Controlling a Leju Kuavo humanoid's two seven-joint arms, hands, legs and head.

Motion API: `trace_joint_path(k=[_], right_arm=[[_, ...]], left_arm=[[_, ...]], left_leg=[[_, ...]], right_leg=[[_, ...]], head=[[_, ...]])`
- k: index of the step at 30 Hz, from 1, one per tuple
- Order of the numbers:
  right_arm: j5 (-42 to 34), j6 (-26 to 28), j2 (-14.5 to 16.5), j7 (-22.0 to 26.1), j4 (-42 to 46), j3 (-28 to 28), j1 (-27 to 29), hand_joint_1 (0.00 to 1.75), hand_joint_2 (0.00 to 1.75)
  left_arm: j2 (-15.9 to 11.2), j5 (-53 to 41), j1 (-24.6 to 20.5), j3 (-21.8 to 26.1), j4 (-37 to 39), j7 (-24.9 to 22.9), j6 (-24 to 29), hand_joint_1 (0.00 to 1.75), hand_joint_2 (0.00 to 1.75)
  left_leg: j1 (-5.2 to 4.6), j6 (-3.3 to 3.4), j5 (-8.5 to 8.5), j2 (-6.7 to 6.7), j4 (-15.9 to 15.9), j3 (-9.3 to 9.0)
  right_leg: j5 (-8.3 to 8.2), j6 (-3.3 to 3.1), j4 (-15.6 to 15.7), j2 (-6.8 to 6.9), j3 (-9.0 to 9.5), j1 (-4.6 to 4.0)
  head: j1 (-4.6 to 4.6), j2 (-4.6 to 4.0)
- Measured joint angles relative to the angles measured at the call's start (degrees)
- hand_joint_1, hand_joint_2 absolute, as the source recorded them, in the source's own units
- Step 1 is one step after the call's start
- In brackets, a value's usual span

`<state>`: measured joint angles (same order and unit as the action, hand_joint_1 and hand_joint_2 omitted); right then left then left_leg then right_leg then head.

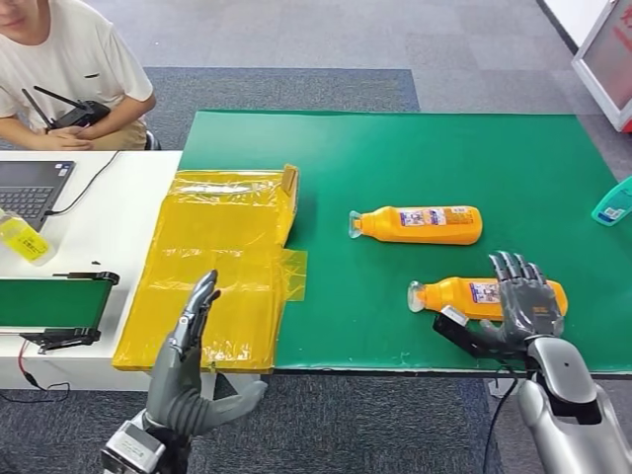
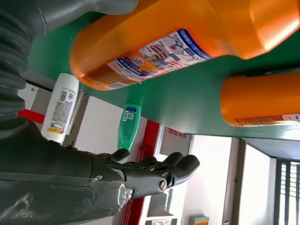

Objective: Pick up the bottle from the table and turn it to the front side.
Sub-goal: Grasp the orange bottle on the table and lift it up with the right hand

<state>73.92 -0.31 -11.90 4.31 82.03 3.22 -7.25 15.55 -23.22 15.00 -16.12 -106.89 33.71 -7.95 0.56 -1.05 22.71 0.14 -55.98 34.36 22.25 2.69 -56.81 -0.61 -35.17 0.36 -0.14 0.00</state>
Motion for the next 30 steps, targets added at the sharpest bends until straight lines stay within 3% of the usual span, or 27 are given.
trace_joint_path(k=[16, 30], right_arm=[[-2.2, -2.5, -2.6, -0.4, -25.2, -6.8, -19.5, 0.00, 1.75], [-3.1, -3.7, -4.3, -1.0, -35.5, -11.6, -27.1, 0.00, 1.75]], left_arm=[[-5.5, 2.9, -10.3, -15.9, 1.2, -1.5, -0.9, 0.00, 1.75], [-6.6, 6.2, -12.5, -19.1, 1.3, -2.6, -1.2, 0.00, 1.75]], left_leg=[[-0.05, 0.07, -0.16, 0.01, 0.0, 0.03], [-0.06, 0.07, -0.16, 0.02, 0.0, 0.07]], right_leg=[[-0.14, 0.08, 0.0, 0.01, -0.01, 0.07], [-0.15, 0.10, 0.0, 0.01, -0.05, 0.08]], head=[[0.00, 0.00], [0.00, 0.00]])
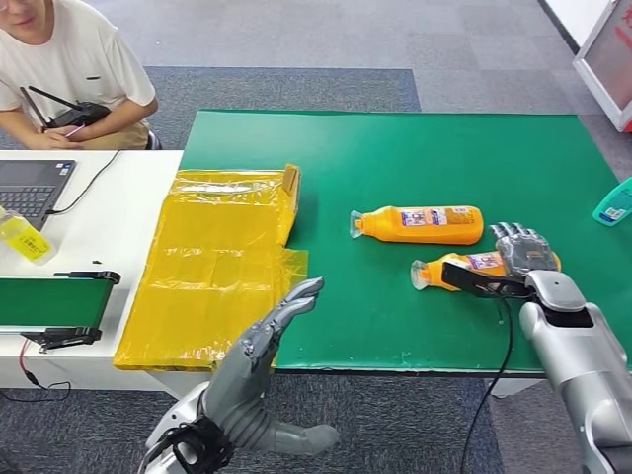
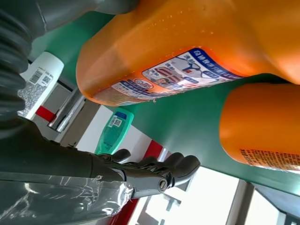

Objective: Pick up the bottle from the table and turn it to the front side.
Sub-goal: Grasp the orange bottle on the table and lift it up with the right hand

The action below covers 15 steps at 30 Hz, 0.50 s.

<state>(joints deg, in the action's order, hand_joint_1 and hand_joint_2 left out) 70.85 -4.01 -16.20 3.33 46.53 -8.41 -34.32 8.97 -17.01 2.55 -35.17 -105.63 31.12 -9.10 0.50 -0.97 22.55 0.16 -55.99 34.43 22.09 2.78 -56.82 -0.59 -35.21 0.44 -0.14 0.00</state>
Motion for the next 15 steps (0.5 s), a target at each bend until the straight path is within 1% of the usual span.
trace_joint_path(k=[5, 9, 15], right_arm=[[1.7, -0.1, 0.0, -0.9, -3.2, -2.0, -1.7, 0.00, 1.75], [4.2, 1.4, 0.2, -1.7, -4.6, -4.4, -2.0, 0.00, 1.75], [6.0, -0.2, 0.9, -1.6, -5.3, -7.8, -2.1, 0.00, 1.75]], left_arm=[[-0.1, 1.0, 0.0, -0.1, 0.0, 0.0, -0.3, 0.00, 1.75], [-0.3, 1.4, 0.7, 0.2, -0.1, 0.3, -0.2, 0.00, 1.75], [-0.6, 2.2, 2.0, 0.7, -0.6, 1.2, -0.6, 0.00, 1.75]], left_leg=[[0.00, 0.00, -0.01, 0.00, 0.0, 0.01], [0.00, 0.00, -0.01, 0.00, 0.0, 0.01], [0.00, 0.00, 0.00, 0.01, 0.0, 0.03]], right_leg=[[0.00, 0.00, 0.0, 0.00, 0.01, 0.00], [0.00, 0.00, 0.0, 0.00, 0.01, 0.00], [0.00, 0.00, 0.0, 0.01, 0.00, -0.01]], head=[[0.00, 0.00], [0.01, 0.00], [-0.01, 0.00]])
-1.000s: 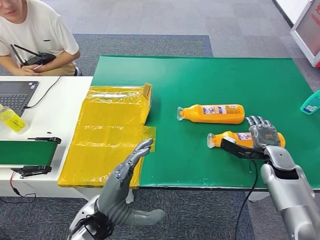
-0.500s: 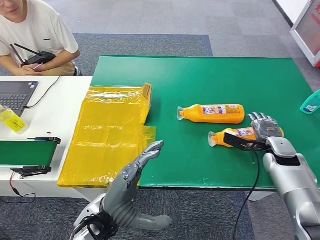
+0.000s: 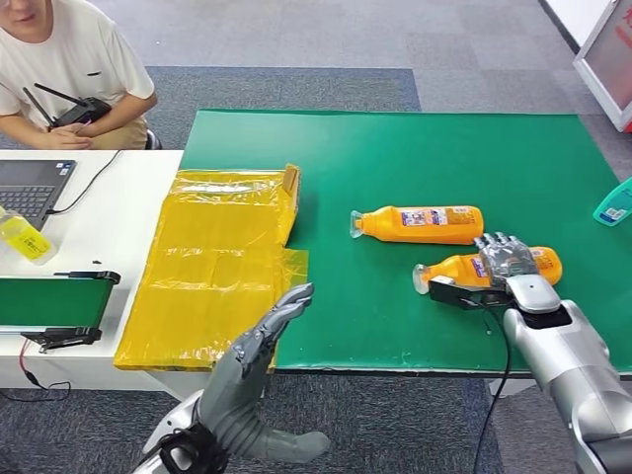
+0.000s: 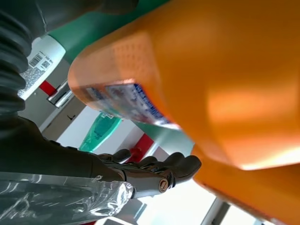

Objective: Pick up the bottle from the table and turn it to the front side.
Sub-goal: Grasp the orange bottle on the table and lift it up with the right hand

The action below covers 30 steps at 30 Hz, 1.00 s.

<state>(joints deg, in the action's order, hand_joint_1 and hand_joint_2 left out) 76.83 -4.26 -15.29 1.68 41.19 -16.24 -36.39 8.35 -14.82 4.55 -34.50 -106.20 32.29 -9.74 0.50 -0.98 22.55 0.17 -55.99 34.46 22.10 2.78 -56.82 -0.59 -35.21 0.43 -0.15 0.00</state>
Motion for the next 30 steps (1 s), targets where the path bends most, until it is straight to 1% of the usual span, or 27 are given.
trace_joint_path(k=[3, 8, 12, 19, 25, 30], right_arm=[[0.0, 0.3, 0.3, 0.5, -0.6, -1.1, 0.1, 0.00, 1.75], [-0.1, 3.1, 0.3, 1.9, -1.2, -2.3, 1.1, 0.00, 1.75], [-2.0, 3.4, 0.0, 2.2, -1.9, -2.5, 0.9, 0.00, 1.75], [-4.5, 5.9, -2.6, 1.6, -6.3, -0.8, -0.5, 0.00, 1.75], [-4.3, 5.6, -4.7, 0.3, -9.4, 1.4, -1.4, 0.00, 1.75], [-4.0, 5.5, -5.6, 0.1, -10.9, 2.8, -1.6, 0.00, 1.75]], left_arm=[[-0.1, 0.0, 0.6, 0.3, -0.3, 0.1, -0.1, 0.00, 1.75], [-0.5, -0.3, 1.8, 0.7, -0.6, 0.7, 0.0, 0.00, 1.75], [-0.7, -0.1, 2.2, 0.9, -0.7, 1.3, -0.2, 0.00, 1.75], [-0.9, 1.4, 2.5, 1.1, -0.7, 2.1, -1.5, 0.00, 1.75], [-1.1, 1.9, 2.8, 1.3, -0.6, 2.9, -2.2, 0.00, 1.75], [-1.2, 2.0, 2.9, 1.4, -0.6, 3.1, -2.5, 0.00, 1.75]], left_leg=[[0.00, 0.00, 0.00, 0.01, 0.0, 0.00], [0.00, 0.00, 0.01, 0.01, 0.0, -0.02], [0.00, 0.01, 0.00, 0.01, 0.0, -0.05], [-0.10, 0.09, -0.05, 0.03, 0.0, -0.01], [-0.13, 0.12, -0.07, 0.03, 0.0, 0.00], [-0.13, 0.14, -0.05, 0.03, 0.0, 0.00]], right_leg=[[0.00, 0.00, 0.0, 0.01, 0.00, 0.00], [0.00, 0.00, 0.0, 0.00, -0.01, 0.00], [0.00, 0.00, 0.0, 0.00, 0.00, 0.01], [-0.05, 0.06, 0.0, 0.01, 0.00, 0.09], [-0.05, 0.08, 0.0, 0.01, -0.02, 0.12], [-0.04, 0.09, 0.0, 0.01, -0.02, 0.12]], head=[[0.01, 0.00], [0.01, 0.00], [0.01, 0.00], [0.01, 0.00], [0.01, 0.00], [0.02, 0.00]])
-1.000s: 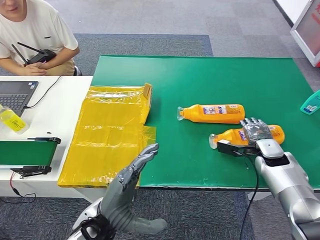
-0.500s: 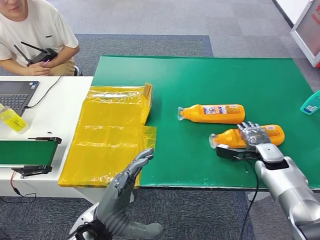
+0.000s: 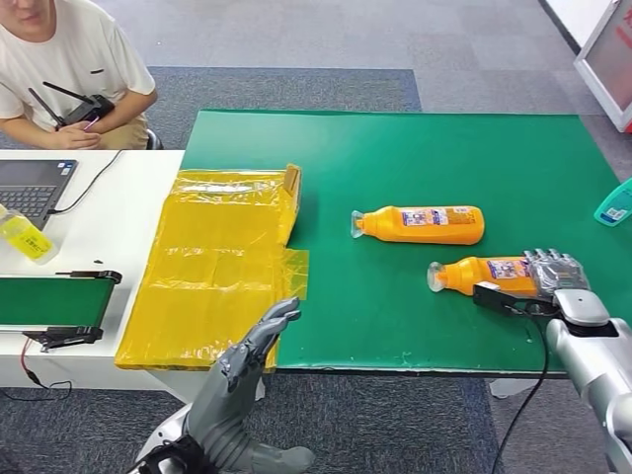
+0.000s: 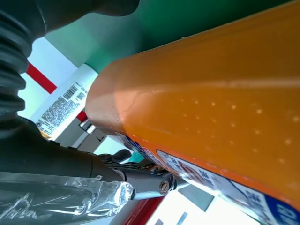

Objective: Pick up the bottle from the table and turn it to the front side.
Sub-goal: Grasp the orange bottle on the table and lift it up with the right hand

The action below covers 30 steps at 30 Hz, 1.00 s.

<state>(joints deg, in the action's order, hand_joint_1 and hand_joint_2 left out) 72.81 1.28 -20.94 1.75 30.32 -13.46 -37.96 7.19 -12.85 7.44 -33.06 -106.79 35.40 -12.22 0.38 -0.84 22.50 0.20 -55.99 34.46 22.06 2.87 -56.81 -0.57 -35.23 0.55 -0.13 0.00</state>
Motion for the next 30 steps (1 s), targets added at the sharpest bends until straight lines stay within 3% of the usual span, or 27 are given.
trace_joint_path(k=[6, 7, 10, 11, 26, 30], right_arm=[[1.9, 1.1, -0.1, -1.2, -0.5, 0.4, 0.2, 0.00, 1.75], [2.1, 1.1, -0.1, -1.4, -0.6, 0.4, 0.2, 0.28, 1.75], [2.3, 1.4, -0.1, -1.7, -0.7, 0.4, 0.3, 1.59, 1.75], [2.3, 1.5, -0.1, -1.7, -0.8, 0.5, 0.4, 1.75, 1.75], [7.2, 6.4, -0.3, -0.6, 1.0, 1.8, 3.0, 1.75, 1.75], [1.6, 7.2, -0.3, 5.2, 3.5, 3.6, 5.0, 1.75, 1.75]], left_arm=[[0.0, 0.0, 0.1, 0.2, 0.0, 0.1, 0.0, 0.00, 1.75], [0.0, 0.0, 0.2, 0.3, 0.0, 0.1, 0.0, 0.00, 1.75], [0.0, 0.2, 0.2, 0.5, 0.0, 0.0, 0.0, 0.00, 1.75], [0.0, 0.4, 0.3, 0.5, 0.0, -0.1, 0.0, 0.00, 1.75], [0.5, 3.0, 0.9, 2.5, 0.5, -1.1, -1.7, 0.00, 1.75], [0.6, 3.3, 1.1, 2.8, 0.5, -1.1, -2.4, 0.00, 1.75]], left_leg=[[0.00, 0.00, -0.01, 0.00, 0.0, 0.00], [0.00, 0.00, -0.01, 0.00, 0.0, 0.00], [0.00, -0.01, -0.01, 0.00, 0.0, -0.01], [0.00, -0.01, -0.01, 0.00, 0.0, -0.01], [0.00, 0.00, -0.01, 0.00, 0.0, 0.00], [0.00, 0.00, 0.01, 0.00, 0.0, 0.00]], right_leg=[[0.00, 0.00, 0.0, 0.00, 0.00, 0.00], [0.00, 0.00, 0.0, 0.00, 0.00, 0.00], [0.00, 0.00, 0.0, -0.01, 0.00, 0.00], [0.00, 0.00, 0.0, -0.01, 0.00, 0.00], [0.00, 0.00, 0.0, 0.00, 0.01, 0.00], [0.00, 0.00, 0.0, -0.01, 0.02, -0.01]], head=[[0.00, 0.00], [0.00, 0.00], [0.00, 0.00], [0.00, 0.00], [0.00, 0.00], [-0.01, 0.00]])
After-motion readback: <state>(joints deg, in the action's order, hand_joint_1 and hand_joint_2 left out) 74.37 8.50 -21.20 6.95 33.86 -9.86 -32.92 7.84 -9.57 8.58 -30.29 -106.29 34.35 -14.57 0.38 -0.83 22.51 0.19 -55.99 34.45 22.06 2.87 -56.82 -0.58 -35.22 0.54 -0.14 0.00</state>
